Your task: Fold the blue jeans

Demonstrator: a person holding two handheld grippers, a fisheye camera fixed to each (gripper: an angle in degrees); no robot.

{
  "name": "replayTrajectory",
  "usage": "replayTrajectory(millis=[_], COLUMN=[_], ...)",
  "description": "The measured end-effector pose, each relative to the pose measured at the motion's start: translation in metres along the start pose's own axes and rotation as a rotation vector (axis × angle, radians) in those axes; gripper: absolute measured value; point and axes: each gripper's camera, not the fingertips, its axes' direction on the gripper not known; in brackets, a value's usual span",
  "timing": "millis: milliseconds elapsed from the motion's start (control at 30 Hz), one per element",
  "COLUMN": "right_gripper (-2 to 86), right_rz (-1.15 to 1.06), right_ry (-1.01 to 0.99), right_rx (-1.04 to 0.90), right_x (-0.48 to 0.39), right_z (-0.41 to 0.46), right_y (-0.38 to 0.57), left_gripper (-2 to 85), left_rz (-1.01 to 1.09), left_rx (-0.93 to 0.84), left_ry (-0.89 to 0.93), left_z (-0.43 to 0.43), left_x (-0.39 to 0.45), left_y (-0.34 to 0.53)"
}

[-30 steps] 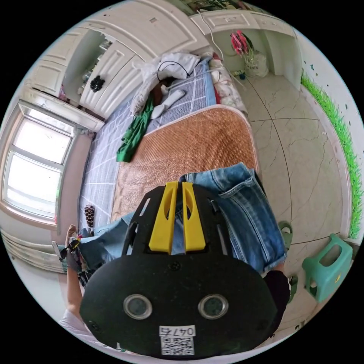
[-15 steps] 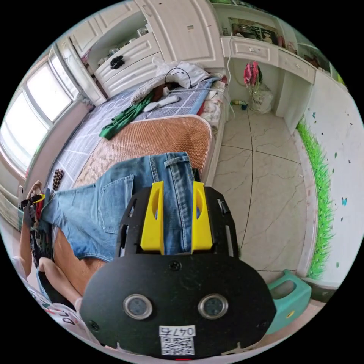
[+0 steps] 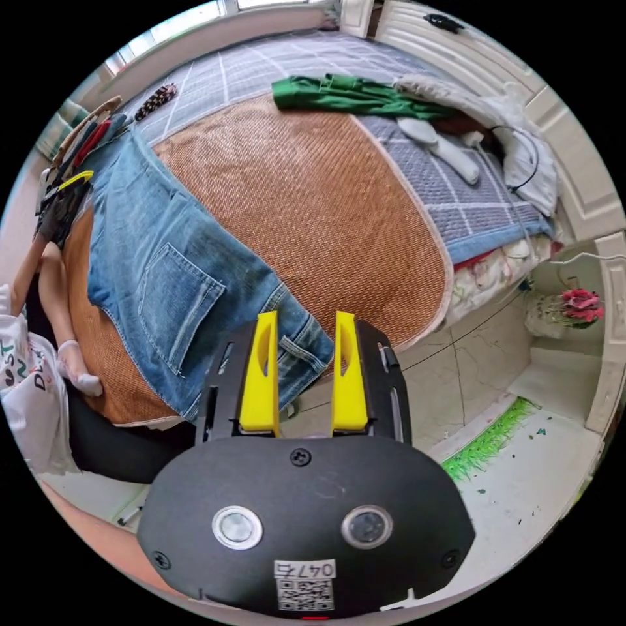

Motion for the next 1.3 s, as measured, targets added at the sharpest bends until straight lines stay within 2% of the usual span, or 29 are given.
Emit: replayTrajectory(millis=[133,267,467,533,633,700,733,800,833,867,900,933,967,1067,1300], right_gripper=[1.8,0.9,0.7,0.9,3.0,7.2,9.7,11.0,10.6,9.2,8.5,8.2,8.0,8.3,5.3], right_rz=[0.007,0.0,0.193,0.293,0.511,0.618,0.652,0.613,0.518,0.348,0.239,0.032,-0.128,-0.339,-0.396], right_ry=[-0.117,-0.194,-0.085,-0.037,-0.047,0.068,0.148,0.168,0.145,0.08,0.032,-0.053,-0.088,-0.014,0.219], right_rx=[-0.083,-0.03,0.052,-0.004,-0.103,-0.199,-0.178,-0.004,0.14,0.267,0.307,0.346,0.35,0.306,0.162], right_x=[0.004,-0.03,-0.067,-0.049,-0.006,-0.005,-0.022,-0.071,-0.121,-0.18,-0.212,-0.275,-0.334,-0.442,-0.514], right_z=[-0.007,-0.095,-0.194,-0.176,-0.102,-0.069,-0.068,-0.089,-0.108,-0.124,-0.128,-0.132,-0.131,-0.113,-0.083], right_y=[-0.01,0.005,0.021,0.009,-0.015,-0.019,-0.02,-0.023,-0.024,-0.025,-0.026,-0.027,-0.028,-0.022,-0.011], left_gripper=[7.9,7.5,6.7,6.5,6.5,6.7,6.8,7.0,7.1,7.1,7.0,6.9,6.5,5.5,6.6], left_rz=[0.032,0.038,-0.076,-0.121,-0.164,-0.207,-0.228,-0.372,-0.421,-0.536,-0.646,-0.691,-0.762,-0.816,-0.801], left_rx=[-0.012,-0.015,0.114,0.132,0.131,0.11,0.104,0.085,0.08,0.069,0.065,0.068,0.079,0.091,0.093], left_ry=[-0.094,-0.137,-0.167,-0.156,-0.166,-0.168,-0.166,-0.117,-0.089,-0.013,0.078,0.121,0.19,0.262,0.258], left_z=[0.013,0.019,0.0,-0.004,-0.006,-0.004,-0.004,-0.003,-0.002,0.001,0.006,0.009,0.014,0.02,0.024], left_x=[0.016,0.022,0.005,-0.006,-0.023,-0.041,-0.048,-0.082,-0.093,-0.117,-0.142,-0.153,-0.171,-0.193,-0.205], left_y=[0.005,0.011,0.029,0.036,0.049,0.062,0.066,0.086,0.092,0.107,0.123,0.131,0.147,0.168,0.188])
